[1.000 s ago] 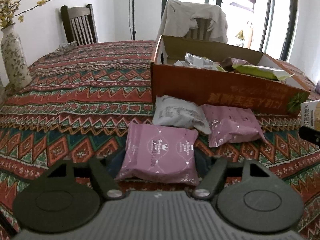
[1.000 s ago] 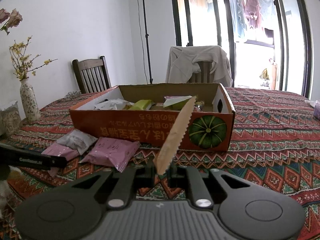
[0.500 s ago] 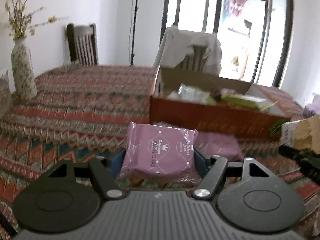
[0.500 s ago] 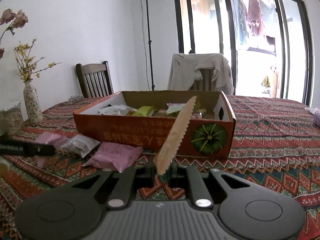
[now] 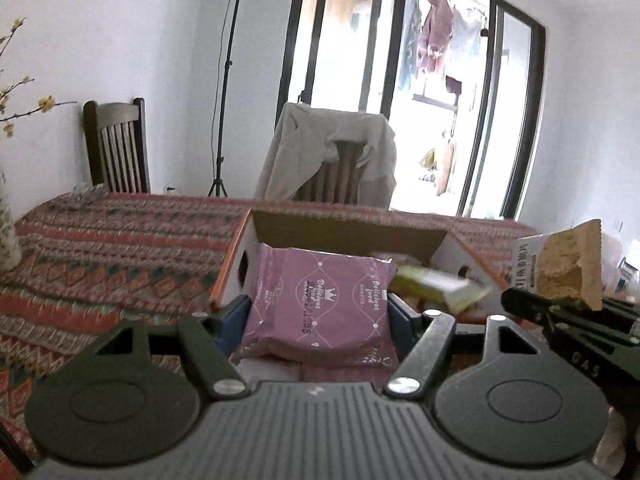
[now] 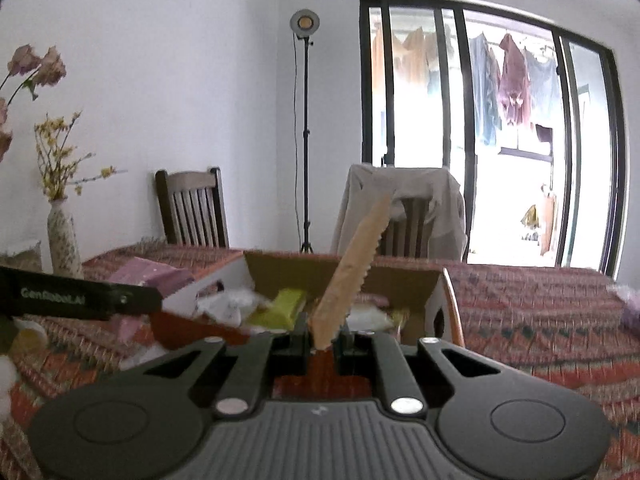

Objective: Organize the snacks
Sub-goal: 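Carry the pink cake and the oat crisp bag over the cardboard box, then open both grippers to drop the cake and crisp bag into the box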

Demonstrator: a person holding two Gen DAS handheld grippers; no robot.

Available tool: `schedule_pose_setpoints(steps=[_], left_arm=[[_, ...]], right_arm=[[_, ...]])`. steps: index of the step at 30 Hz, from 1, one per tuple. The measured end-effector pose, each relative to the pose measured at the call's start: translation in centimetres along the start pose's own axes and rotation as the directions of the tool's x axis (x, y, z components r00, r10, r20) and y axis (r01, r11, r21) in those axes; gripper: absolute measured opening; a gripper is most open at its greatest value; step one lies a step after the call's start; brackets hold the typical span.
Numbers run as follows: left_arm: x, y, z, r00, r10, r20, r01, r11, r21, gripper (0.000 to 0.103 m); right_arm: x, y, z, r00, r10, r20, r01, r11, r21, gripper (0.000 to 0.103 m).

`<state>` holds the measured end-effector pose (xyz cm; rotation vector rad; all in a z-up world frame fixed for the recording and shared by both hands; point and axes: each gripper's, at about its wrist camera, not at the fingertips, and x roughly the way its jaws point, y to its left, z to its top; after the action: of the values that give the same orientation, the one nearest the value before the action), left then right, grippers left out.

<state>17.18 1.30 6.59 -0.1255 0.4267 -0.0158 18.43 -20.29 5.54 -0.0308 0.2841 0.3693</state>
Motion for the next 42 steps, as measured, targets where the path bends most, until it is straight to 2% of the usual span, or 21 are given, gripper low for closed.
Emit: schedule_pose_setpoints(steps=[5,14,20,31,34,37,39,40,41,42], left_arm=[[1.3,-0.7,1.9,0.999,0.0,0.045,0.001,1.0,-0.024,0.072],[5.4,-1.0,4.4,0.995,0.05,0.086,-0.043,0.996,-0.077,0.072],[9.1,-0.5,4.1,0.991,0.108,0.076,-0.102,0.992,-0.077,0.072],[10.9,0.2,2.3,0.991,0.103,0.088,-0.099,0.994,-0.045,0.072],[11.1,0.3,2.1,0.992,0.109,0.07,-0.105,0.993,-0.046,0.075],[10.9,0.9,1.9,0.992,0.098,0.082,-0.093,0.993,-0.068,0.086],[10.5,1.2,1.9,0.99,0.102,0.1,-0.094,0.992,-0.085,0.097],[10.3,1.3,1.9,0.988,0.107,0.11,-0.097,0.991,-0.096,0.103],[10.1,1.4,1.9,0.986,0.115,0.12,-0.103,0.989,-0.107,0.103],[10.0,1.5,1.9,0.987,0.112,0.119,-0.099,0.989,-0.111,0.103]], right_arm=[[1.7,-0.4,2.1,1.0,-0.007,0.028,0.008,1.0,-0.003,0.011],[6.9,-1.4,4.3,0.999,-0.031,0.042,0.03,0.999,0.031,0.011],[10.2,-2.4,3.3,0.999,-0.047,0.015,0.046,0.996,0.071,0.011],[12.4,-2.6,1.5,0.998,-0.034,-0.049,0.036,0.998,0.048,0.011],[12.5,-2.6,1.2,0.997,-0.042,-0.067,0.045,0.998,0.044,0.011],[12.7,-2.6,0.9,0.995,-0.057,-0.086,0.06,0.998,0.034,0.015],[12.4,-2.6,0.7,0.994,-0.062,-0.09,0.065,0.997,0.034,0.023],[12.3,-2.7,0.6,0.994,-0.065,-0.092,0.068,0.997,0.038,0.043],[12.3,-2.7,0.6,0.993,-0.075,-0.09,0.079,0.996,0.036,0.067],[12.2,-2.7,0.6,0.993,-0.086,-0.082,0.089,0.996,0.031,0.076]])
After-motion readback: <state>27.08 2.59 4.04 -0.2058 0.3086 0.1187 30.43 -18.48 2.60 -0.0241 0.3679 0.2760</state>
